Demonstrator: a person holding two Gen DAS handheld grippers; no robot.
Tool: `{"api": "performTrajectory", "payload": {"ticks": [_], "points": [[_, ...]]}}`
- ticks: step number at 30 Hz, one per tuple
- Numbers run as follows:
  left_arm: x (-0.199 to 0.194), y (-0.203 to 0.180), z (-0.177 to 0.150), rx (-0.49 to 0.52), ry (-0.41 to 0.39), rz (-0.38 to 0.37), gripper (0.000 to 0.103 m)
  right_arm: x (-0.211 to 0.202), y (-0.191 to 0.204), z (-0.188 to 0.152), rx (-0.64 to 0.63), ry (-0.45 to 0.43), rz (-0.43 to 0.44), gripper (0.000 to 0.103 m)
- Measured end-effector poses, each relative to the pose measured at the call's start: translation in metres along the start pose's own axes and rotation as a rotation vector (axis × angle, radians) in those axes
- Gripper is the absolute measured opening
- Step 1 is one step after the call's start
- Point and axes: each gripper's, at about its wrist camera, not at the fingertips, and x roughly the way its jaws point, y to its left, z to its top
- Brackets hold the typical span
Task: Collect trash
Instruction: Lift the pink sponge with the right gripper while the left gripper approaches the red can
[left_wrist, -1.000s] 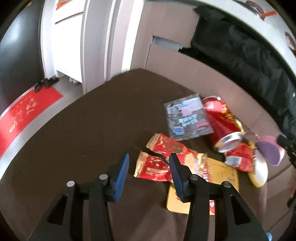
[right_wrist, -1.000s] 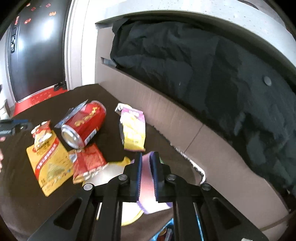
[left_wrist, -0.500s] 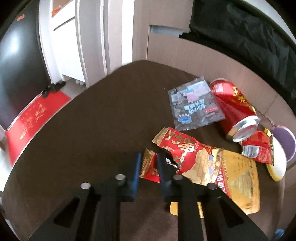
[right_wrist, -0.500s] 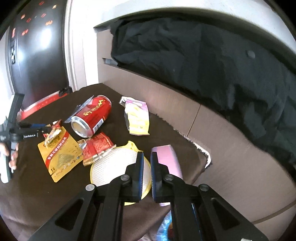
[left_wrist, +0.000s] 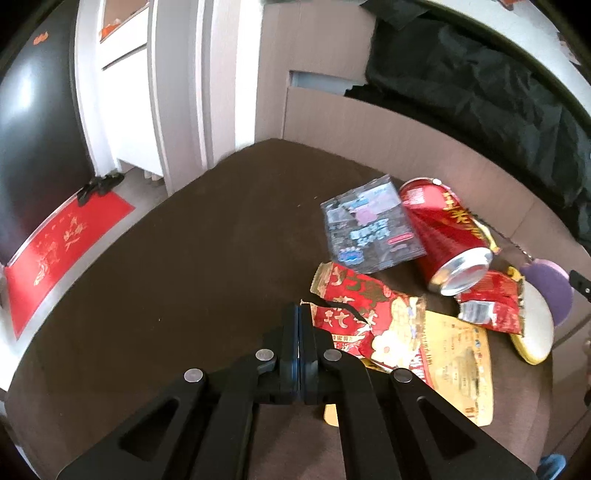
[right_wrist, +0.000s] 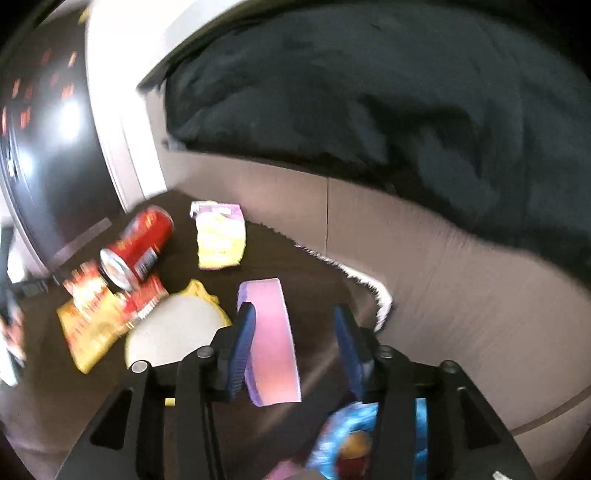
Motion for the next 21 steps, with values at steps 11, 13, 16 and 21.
{"api": "performTrajectory", "payload": {"ticks": [11,13,16,21], "points": [[-0.026,-0.013,0.009,0.069,-0.070,0.019,0.000,0.015,0.044,0.002,-0.172,0.078,0.049,0.043],[-0.030,-0.013,0.009,0.073,-0.076,0.020,0.000,0.018,0.049,0.002,-0.173,0.098,0.058,0.043],[-0.035,-0.013,0.010,0.074,-0.086,0.021,0.000,0.018,0.058,-0.001,-0.194,0.113,0.066,0.043],[-0.037,-0.015,0.009,0.075,-0.088,0.009,0.000,0.030,0.074,-0.011,-0.305,0.155,-0.059,0.041]]}}
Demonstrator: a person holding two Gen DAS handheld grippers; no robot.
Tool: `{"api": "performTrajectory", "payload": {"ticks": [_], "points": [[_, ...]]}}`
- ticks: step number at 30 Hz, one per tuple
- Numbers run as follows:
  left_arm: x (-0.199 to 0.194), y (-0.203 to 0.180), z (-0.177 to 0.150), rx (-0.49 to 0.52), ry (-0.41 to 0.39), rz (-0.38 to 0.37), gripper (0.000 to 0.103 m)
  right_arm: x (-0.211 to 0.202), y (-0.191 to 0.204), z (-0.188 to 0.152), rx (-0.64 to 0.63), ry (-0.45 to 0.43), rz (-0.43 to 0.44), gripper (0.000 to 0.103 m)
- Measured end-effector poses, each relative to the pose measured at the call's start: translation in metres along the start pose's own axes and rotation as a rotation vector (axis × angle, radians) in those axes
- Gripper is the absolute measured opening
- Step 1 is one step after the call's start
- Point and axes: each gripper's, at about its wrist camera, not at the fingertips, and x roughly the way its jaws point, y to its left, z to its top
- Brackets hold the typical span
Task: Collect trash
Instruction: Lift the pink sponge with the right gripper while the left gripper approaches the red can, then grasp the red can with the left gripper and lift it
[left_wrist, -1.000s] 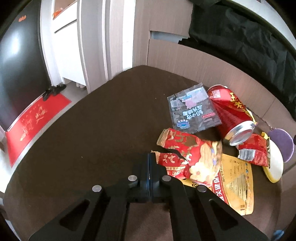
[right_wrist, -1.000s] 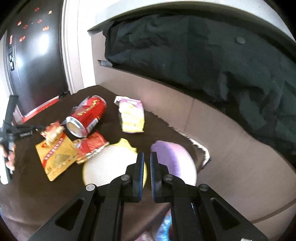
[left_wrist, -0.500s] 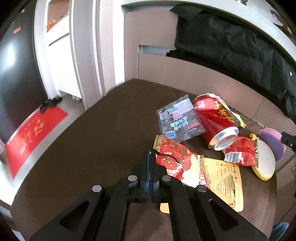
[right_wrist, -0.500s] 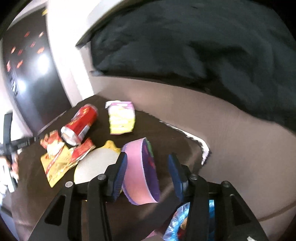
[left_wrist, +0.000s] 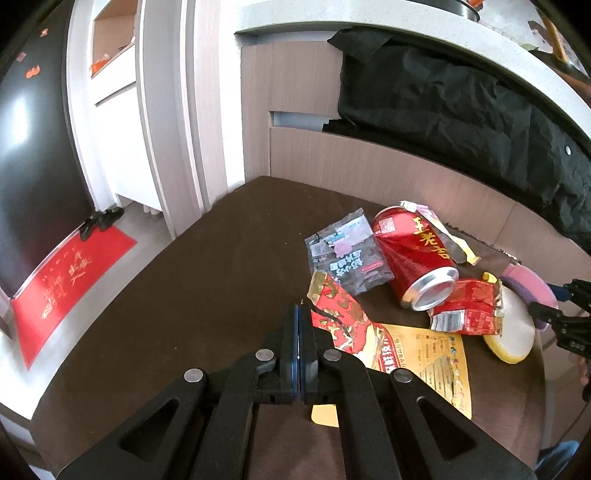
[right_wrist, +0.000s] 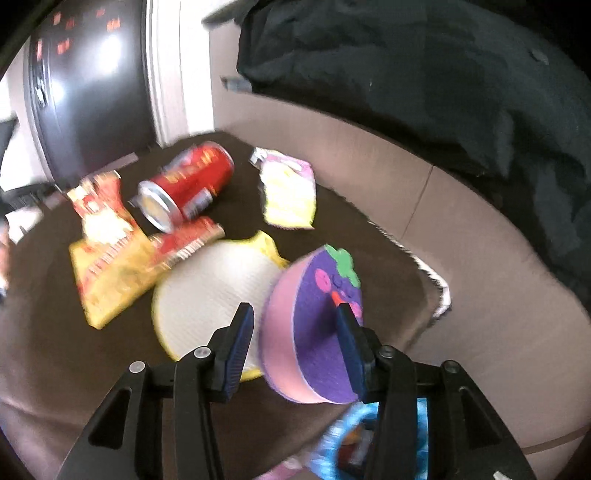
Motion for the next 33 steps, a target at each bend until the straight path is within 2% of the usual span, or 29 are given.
{"api": "performTrajectory", "payload": {"ticks": [3,7,14,17,20,23,24,26,27,28,31,33], "points": [[-0.004,-0.003,0.000,0.008,-0.005,-0.004,0.000,0.005,-0.001,0.000,-0.005,-0.001,-0.074,0.035],[-0.018,-0.011,0.003,0.047,-0.037,0.005,0.000,-0.004,-0.012,0.001,0.057,-0.025,-0.070,0.029],[-0.058,-0.038,0.021,0.098,-0.114,0.007,0.000,-0.071,-0.027,0.001,0.158,-0.187,-0.079,0.028],[-0.065,-0.038,0.029,0.073,-0.092,-0.028,0.000,-0.099,-0.037,-0.006,0.228,-0.220,-0.030,0.028],[-0.057,-0.029,0.026,0.035,-0.042,-0.053,0.000,-0.116,-0.038,-0.013,0.242,-0.233,-0.012,0.028],[-0.035,-0.016,0.013,-0.065,0.065,-0.126,0.002,-0.123,-0.032,-0.025,0.240,-0.227,0.013,0.028],[-0.027,-0.014,0.009,-0.086,0.095,-0.139,0.005,-0.122,-0.029,-0.028,0.234,-0.223,0.019,0.028],[-0.017,-0.015,0.000,-0.105,0.122,-0.124,0.026,-0.119,-0.025,-0.032,0.224,-0.209,0.007,0.029],[-0.012,-0.018,-0.002,-0.108,0.126,-0.125,0.044,-0.115,-0.022,-0.036,0.214,-0.193,0.007,0.029],[-0.011,-0.022,-0.003,-0.106,0.118,-0.136,0.051,-0.111,-0.021,-0.038,0.211,-0.180,0.011,0.029],[-0.013,-0.039,-0.001,-0.095,0.027,-0.196,0.051,-0.104,-0.018,-0.045,0.201,-0.155,0.008,0.029],[-0.009,-0.051,0.006,-0.072,0.030,-0.197,0.051,-0.100,-0.018,-0.048,0.209,-0.148,0.006,0.029]]}}
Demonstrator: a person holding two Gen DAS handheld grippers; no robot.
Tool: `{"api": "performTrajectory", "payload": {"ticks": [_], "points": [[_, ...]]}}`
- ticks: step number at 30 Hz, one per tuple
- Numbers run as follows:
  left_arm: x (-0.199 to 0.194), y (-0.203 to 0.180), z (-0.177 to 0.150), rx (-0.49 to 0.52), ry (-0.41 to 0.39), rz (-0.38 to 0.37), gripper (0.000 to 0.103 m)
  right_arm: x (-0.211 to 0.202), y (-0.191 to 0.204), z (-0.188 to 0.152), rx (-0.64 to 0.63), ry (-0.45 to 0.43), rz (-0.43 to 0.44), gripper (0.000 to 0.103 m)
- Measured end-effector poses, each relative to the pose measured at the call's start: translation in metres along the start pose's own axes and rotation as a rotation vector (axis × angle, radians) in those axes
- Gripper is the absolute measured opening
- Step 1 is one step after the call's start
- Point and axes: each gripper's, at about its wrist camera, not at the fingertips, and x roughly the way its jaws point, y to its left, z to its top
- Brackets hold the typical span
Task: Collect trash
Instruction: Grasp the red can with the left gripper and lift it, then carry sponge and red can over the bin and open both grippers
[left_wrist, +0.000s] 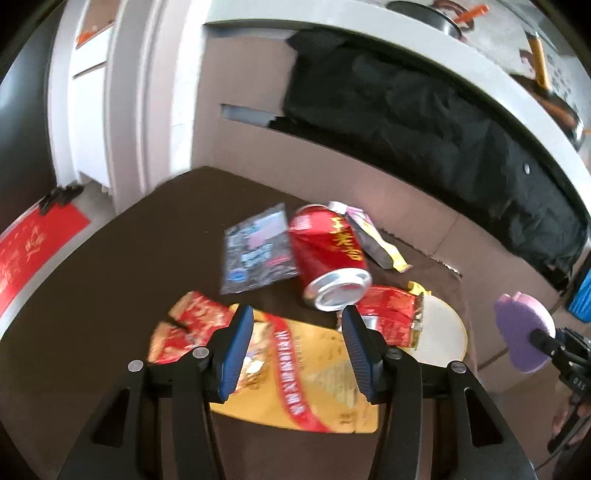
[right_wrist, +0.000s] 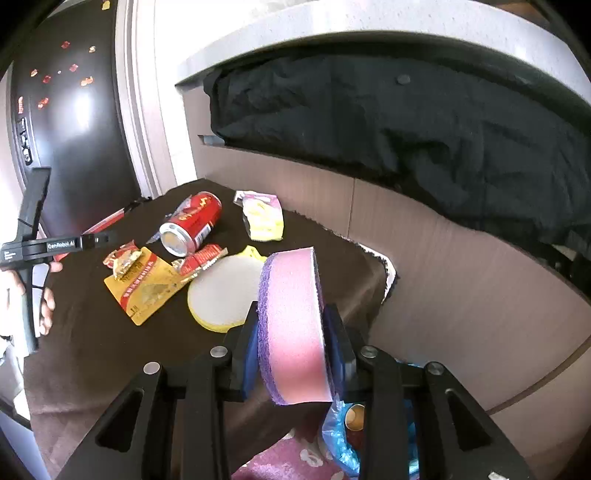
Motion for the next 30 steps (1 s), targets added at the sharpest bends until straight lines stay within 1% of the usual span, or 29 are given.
{"api": "performTrajectory", "payload": {"ticks": [1,5,7,9,11,12,13,14,16,18,20,22,24,26,27,30], "points": [[0.006,-0.006,0.003,0.007,0.019,0.003,0.051,0.002,-0.002,-0.002,0.008,0.005,0.003,0.029],[0.038,-0.030,0.021,-0.030,0.052,0.011,0.051,0.011,-0.005,-0.006,0.020,0.023,0.000,0.029],[0.060,-0.041,0.039,-0.031,0.068,0.046,0.051,0.016,-0.006,-0.008,0.021,0.036,0.001,0.029],[0.083,-0.046,0.057,-0.009,0.101,0.127,0.051,0.019,-0.006,-0.010,0.020,0.043,0.004,0.029],[0.104,-0.045,0.067,0.002,0.158,0.169,0.063,0.020,-0.006,-0.012,0.013,0.045,0.006,0.029],[0.113,-0.043,0.070,0.000,0.188,0.170,0.068,0.021,-0.006,-0.013,0.010,0.046,0.006,0.029],[0.123,-0.041,0.073,-0.005,0.222,0.155,0.072,0.023,-0.007,-0.015,0.010,0.049,0.009,0.029],[0.129,-0.039,0.074,-0.013,0.245,0.139,0.073,0.024,-0.009,-0.015,0.012,0.052,0.010,0.029],[0.143,-0.031,0.080,-0.055,0.294,0.109,0.072,0.028,-0.013,-0.018,0.021,0.065,0.010,0.029],[0.153,-0.022,0.084,-0.101,0.350,0.098,0.069,0.032,-0.016,-0.019,0.025,0.073,0.004,0.029],[0.155,-0.015,0.085,-0.131,0.372,0.061,0.068,0.034,-0.018,-0.019,0.026,0.076,0.000,0.029],[0.148,-0.014,0.086,-0.120,0.345,0.061,0.068,0.033,-0.017,-0.018,0.021,0.074,0.000,0.029],[0.128,-0.017,0.086,-0.083,0.270,0.048,0.068,0.032,-0.016,-0.017,0.015,0.066,-0.006,0.029],[0.103,-0.028,0.082,-0.030,0.196,0.036,0.068,0.031,-0.016,-0.016,0.016,0.057,-0.009,0.029],[0.086,-0.037,0.079,0.022,0.148,0.023,0.068,0.030,-0.016,-0.015,0.020,0.053,-0.009,0.029],[0.050,-0.061,0.070,0.129,0.056,0.018,0.067,0.024,-0.017,-0.014,0.028,0.034,-0.011,0.029]]}}
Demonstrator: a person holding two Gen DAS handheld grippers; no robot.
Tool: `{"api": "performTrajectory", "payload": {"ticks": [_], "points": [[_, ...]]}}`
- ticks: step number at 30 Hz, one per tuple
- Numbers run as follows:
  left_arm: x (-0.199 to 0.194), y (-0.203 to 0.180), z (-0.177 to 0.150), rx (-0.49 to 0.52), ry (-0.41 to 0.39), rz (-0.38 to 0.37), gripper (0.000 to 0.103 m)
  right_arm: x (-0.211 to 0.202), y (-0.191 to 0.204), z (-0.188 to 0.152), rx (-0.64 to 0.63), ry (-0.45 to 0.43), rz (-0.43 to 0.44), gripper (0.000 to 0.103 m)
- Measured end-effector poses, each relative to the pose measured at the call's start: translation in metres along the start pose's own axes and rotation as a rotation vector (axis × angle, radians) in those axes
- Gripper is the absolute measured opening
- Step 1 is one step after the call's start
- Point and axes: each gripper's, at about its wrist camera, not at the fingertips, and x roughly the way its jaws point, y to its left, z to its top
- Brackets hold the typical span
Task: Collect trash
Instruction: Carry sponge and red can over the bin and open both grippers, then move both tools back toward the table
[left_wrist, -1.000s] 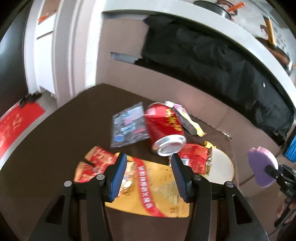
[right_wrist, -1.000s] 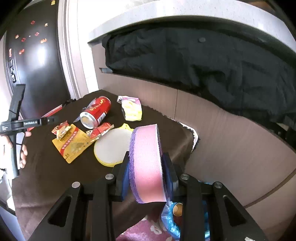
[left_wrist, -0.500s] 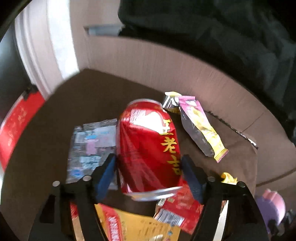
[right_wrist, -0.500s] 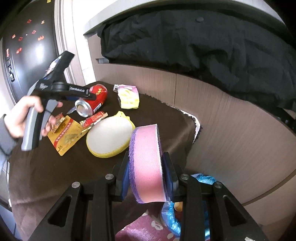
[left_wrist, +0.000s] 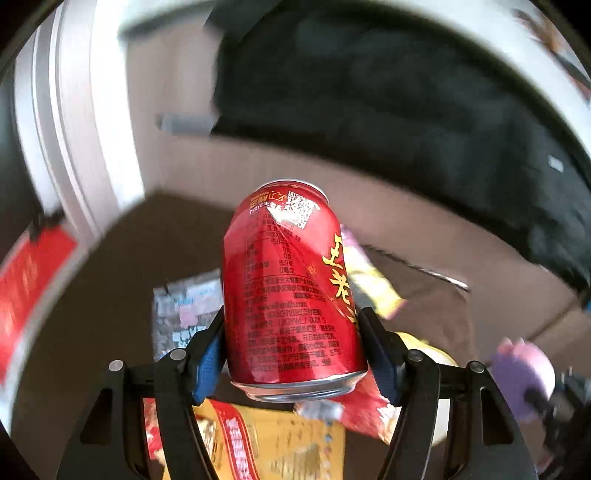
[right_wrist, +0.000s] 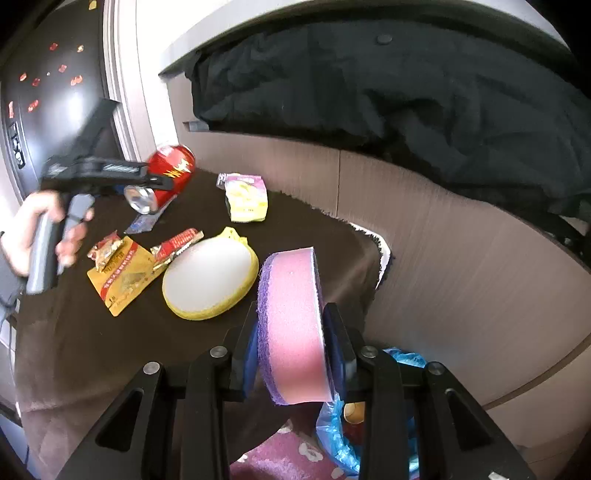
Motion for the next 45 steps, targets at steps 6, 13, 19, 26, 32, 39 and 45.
{"api": "performTrajectory", "payload": {"ticks": [6,13,19,26,32,39,45], "points": [[-0.060,-0.087,-0.020,0.146,-0.059,-0.163,0.068,-0.025,-0.012,0.001,0.025,-0.041,-0.049,0.029],[-0.047,-0.200,-0.064,0.206,0.032,-0.354,0.068,-0.074,-0.062,-0.019,0.124,-0.079,-0.159,0.029],[0.018,-0.268,-0.108,0.220,0.221,-0.419,0.068,-0.078,-0.116,-0.062,0.238,-0.024,-0.206,0.029],[0.084,-0.302,-0.135,0.232,0.347,-0.409,0.068,-0.027,-0.158,-0.106,0.355,0.072,-0.162,0.029],[0.126,-0.311,-0.144,0.233,0.423,-0.351,0.068,0.023,-0.178,-0.130,0.428,0.144,-0.085,0.033],[0.132,-0.304,-0.137,0.222,0.410,-0.358,0.068,0.039,-0.197,-0.143,0.524,0.134,-0.088,0.039],[0.100,-0.292,-0.119,0.235,0.351,-0.373,0.068,0.026,-0.192,-0.136,0.471,0.123,-0.132,0.039]]}}
